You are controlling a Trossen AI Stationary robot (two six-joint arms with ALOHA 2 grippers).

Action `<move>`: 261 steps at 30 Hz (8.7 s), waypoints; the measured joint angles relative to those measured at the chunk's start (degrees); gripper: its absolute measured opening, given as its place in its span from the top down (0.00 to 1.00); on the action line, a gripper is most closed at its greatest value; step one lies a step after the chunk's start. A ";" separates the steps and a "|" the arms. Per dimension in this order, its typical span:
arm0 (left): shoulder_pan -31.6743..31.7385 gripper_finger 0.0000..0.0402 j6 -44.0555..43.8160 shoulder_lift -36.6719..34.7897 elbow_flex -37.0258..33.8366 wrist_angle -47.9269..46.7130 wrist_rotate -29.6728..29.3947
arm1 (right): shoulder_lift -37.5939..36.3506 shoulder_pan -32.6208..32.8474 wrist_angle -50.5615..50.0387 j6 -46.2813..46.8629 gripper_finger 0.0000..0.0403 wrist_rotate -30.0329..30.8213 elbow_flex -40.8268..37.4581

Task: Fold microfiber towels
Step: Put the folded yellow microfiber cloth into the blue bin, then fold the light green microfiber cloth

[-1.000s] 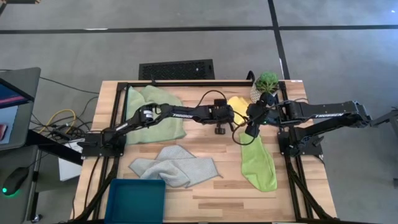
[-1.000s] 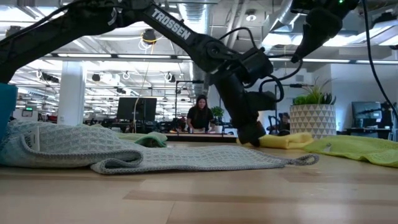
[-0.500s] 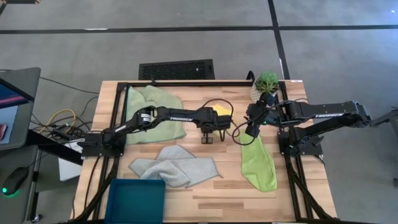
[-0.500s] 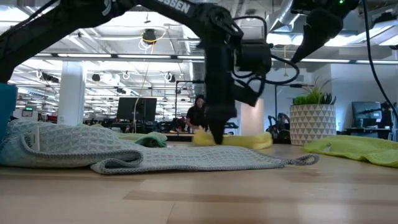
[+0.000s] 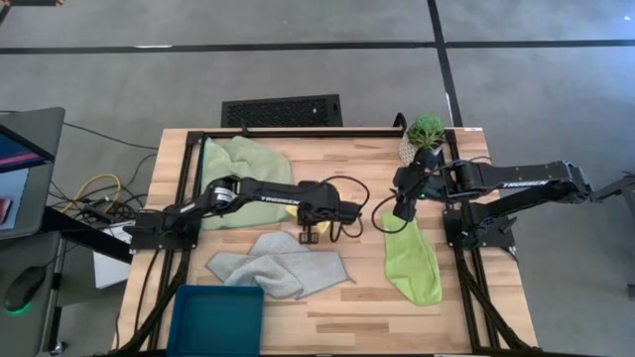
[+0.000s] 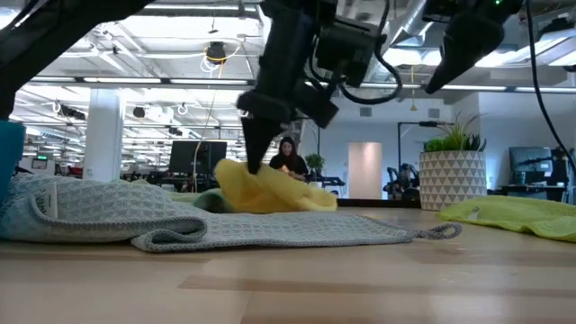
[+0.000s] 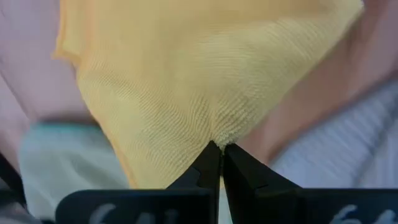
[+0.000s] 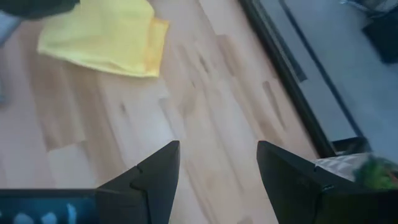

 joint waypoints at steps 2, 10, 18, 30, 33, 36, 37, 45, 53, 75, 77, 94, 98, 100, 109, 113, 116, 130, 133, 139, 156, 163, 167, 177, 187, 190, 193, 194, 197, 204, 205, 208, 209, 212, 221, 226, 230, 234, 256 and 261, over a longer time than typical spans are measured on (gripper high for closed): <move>-0.93 1.00 -1.31 -0.19 -0.02 -0.48 0.10 | -0.01 0.03 0.03 0.00 0.41 -1.06 0.00; -5.45 1.00 -3.08 -0.19 -0.09 -0.24 3.09 | -0.01 0.03 0.07 0.01 0.41 -1.50 0.00; -8.76 1.00 -6.40 -0.24 -0.07 -0.21 5.97 | -0.01 0.03 0.26 0.01 0.41 -1.46 0.00; -13.51 1.00 -20.73 -8.02 -0.07 -0.21 7.94 | -0.01 0.03 0.12 -0.01 0.41 -1.46 -0.22; -14.90 1.00 -25.24 -9.52 -0.07 -0.20 7.83 | -0.01 0.03 0.10 -0.01 0.41 -1.46 -0.22; -16.70 1.00 -28.23 -9.93 -0.07 -0.21 7.57 | -0.01 0.03 0.09 -0.01 0.41 -1.46 -0.22; -17.44 1.00 -28.77 -9.91 -0.07 -0.20 7.61 | -0.01 0.03 0.11 -0.01 0.41 -1.46 -0.22; -22.06 1.00 -35.98 -10.34 -0.07 -0.18 1.77 | -0.01 0.03 0.08 -0.04 0.41 -1.48 -0.23; -23.25 1.00 -37.39 -10.98 -0.07 -0.18 -1.04 | -0.01 0.03 -0.13 -0.08 0.41 -1.49 -0.24; -31.61 1.00 -40.88 -11.81 -5.06 -0.24 5.95 | -0.01 0.06 0.28 -2.94 0.41 -6.51 -0.24; -32.89 1.00 -42.92 -12.80 -5.39 -0.10 5.11 | -0.01 0.06 0.32 -2.92 0.41 -6.51 -0.24; -39.17 1.00 -52.33 -17.57 -5.45 -0.18 -1.33 | -0.01 0.04 2.03 -2.92 0.41 -6.51 -0.24; -39.08 1.00 -53.29 -17.69 -5.45 -0.19 -4.93 | -0.01 0.01 2.03 -2.92 0.41 -6.49 -0.24; -38.33 1.00 -53.31 -17.69 -5.45 -0.18 -7.34 | -0.01 0.01 2.03 -2.90 0.41 -6.51 -0.24; -31.14 1.00 -44.29 -17.69 -5.45 -0.16 -19.11 | -0.01 0.01 2.03 -2.90 0.41 -6.49 -0.24; -26.89 1.00 -36.87 -17.69 -5.45 -0.19 -21.68 | -0.01 0.01 2.03 -2.88 0.41 -6.49 -0.25; -24.03 1.00 -31.42 -17.71 -5.45 -0.19 -22.18 | -0.01 0.01 2.03 -2.90 0.41 -6.49 -0.26; -21.64 1.00 -32.30 -26.57 -23.65 -0.16 -14.99 | 0.01 0.01 1.77 -2.92 0.41 -6.44 -0.26; -23.51 1.00 -37.20 -31.67 -29.19 -0.35 -13.28 | 0.02 0.01 1.77 -2.92 0.41 -6.29 -0.26; -28.20 1.00 -47.23 -41.60 -37.29 -0.22 -11.10 | -0.01 0.01 1.79 -2.92 0.41 -6.27 -0.26; -36.50 1.00 -62.65 -46.35 -43.41 -0.16 -0.10 | -0.01 0.01 2.18 -2.44 0.41 -6.29 -0.26; -42.28 1.00 -76.56 -46.35 -40.90 0.92 7.29 | 0.01 0.01 2.23 -2.36 0.41 -6.29 -0.26; -45.27 1.00 -80.15 -45.92 -40.86 4.27 8.21 | -0.01 0.01 2.23 -2.33 0.41 -6.29 -0.26; -48.97 1.00 -81.10 -41.56 -40.90 10.71 14.77 | 0.02 0.01 3.92 -2.35 0.41 -6.57 -0.26; -53.01 1.00 -85.81 -41.58 -40.88 20.23 15.39 | 0.02 0.01 5.05 -4.44 0.41 -16.95 -0.26; -54.31 1.00 -86.89 -41.52 -40.88 21.39 15.18 | 0.01 0.01 5.05 -4.43 0.41 -17.09 -0.26; -55.06 1.00 -86.85 -40.30 -40.86 22.83 15.33 | 0.02 0.01 5.45 -4.43 0.41 -17.10 -0.26; -55.47 1.00 -86.49 -39.80 -40.86 23.15 15.38 | 0.02 0.01 5.76 -4.43 0.41 -17.09 -0.26; -55.72 1.00 -84.18 -37.22 -40.86 25.46 17.54 | 0.02 0.01 6.92 -4.43 0.41 -17.09 -0.26; -55.99 1.00 -79.76 -31.48 -40.90 28.78 22.75 | 0.01 0.01 8.17 -4.43 0.41 -17.11 -0.26; -55.99 1.00 -79.38 -31.08 -40.90 29.47 22.76 | 0.02 0.01 8.18 -4.43 0.41 -17.11 -0.26; -55.97 1.00 -78.33 -29.76 -40.90 31.27 23.33 | 0.01 0.01 8.16 -4.43 0.41 -17.24 -0.26; -55.97 1.00 -78.23 -29.42 -40.90 31.74 23.87 | 0.02 0.01 8.19 -4.43 0.41 -17.55 -0.26; -55.97 1.00 -78.43 -28.92 -40.90 32.60 24.96 | 0.02 0.01 8.20 -4.43 0.41 -17.88 -0.26; -56.12 1.00 -81.70 -28.49 -40.90 32.79 25.47 | 0.01 0.01 8.24 -4.43 0.41 -17.90 -0.26; -56.12 0.97 -82.86 -28.49 -40.90 32.65 22.62 | 0.02 0.01 8.26 -4.43 0.41 -17.90 -0.26; -56.10 0.91 -85.77 -28.49 -40.90 31.51 21.11 | 0.02 0.01 8.28 -4.43 0.41 -17.90 -0.26; -56.12 0.82 -88.77 -28.49 -40.90 30.38 20.88 | 0.01 0.01 8.28 -4.43 0.41 -17.90 -0.26; -56.60 0.70 -88.88 -34.70 -40.88 25.44 16.61 | 0.02 -0.01 11.96 -5.08 0.41 -18.05 -0.26; -56.65 0.70 -90.19 -37.98 -40.88 20.56 7.34 | 1.42 -0.01 16.61 -8.99 0.41 -19.00 -0.26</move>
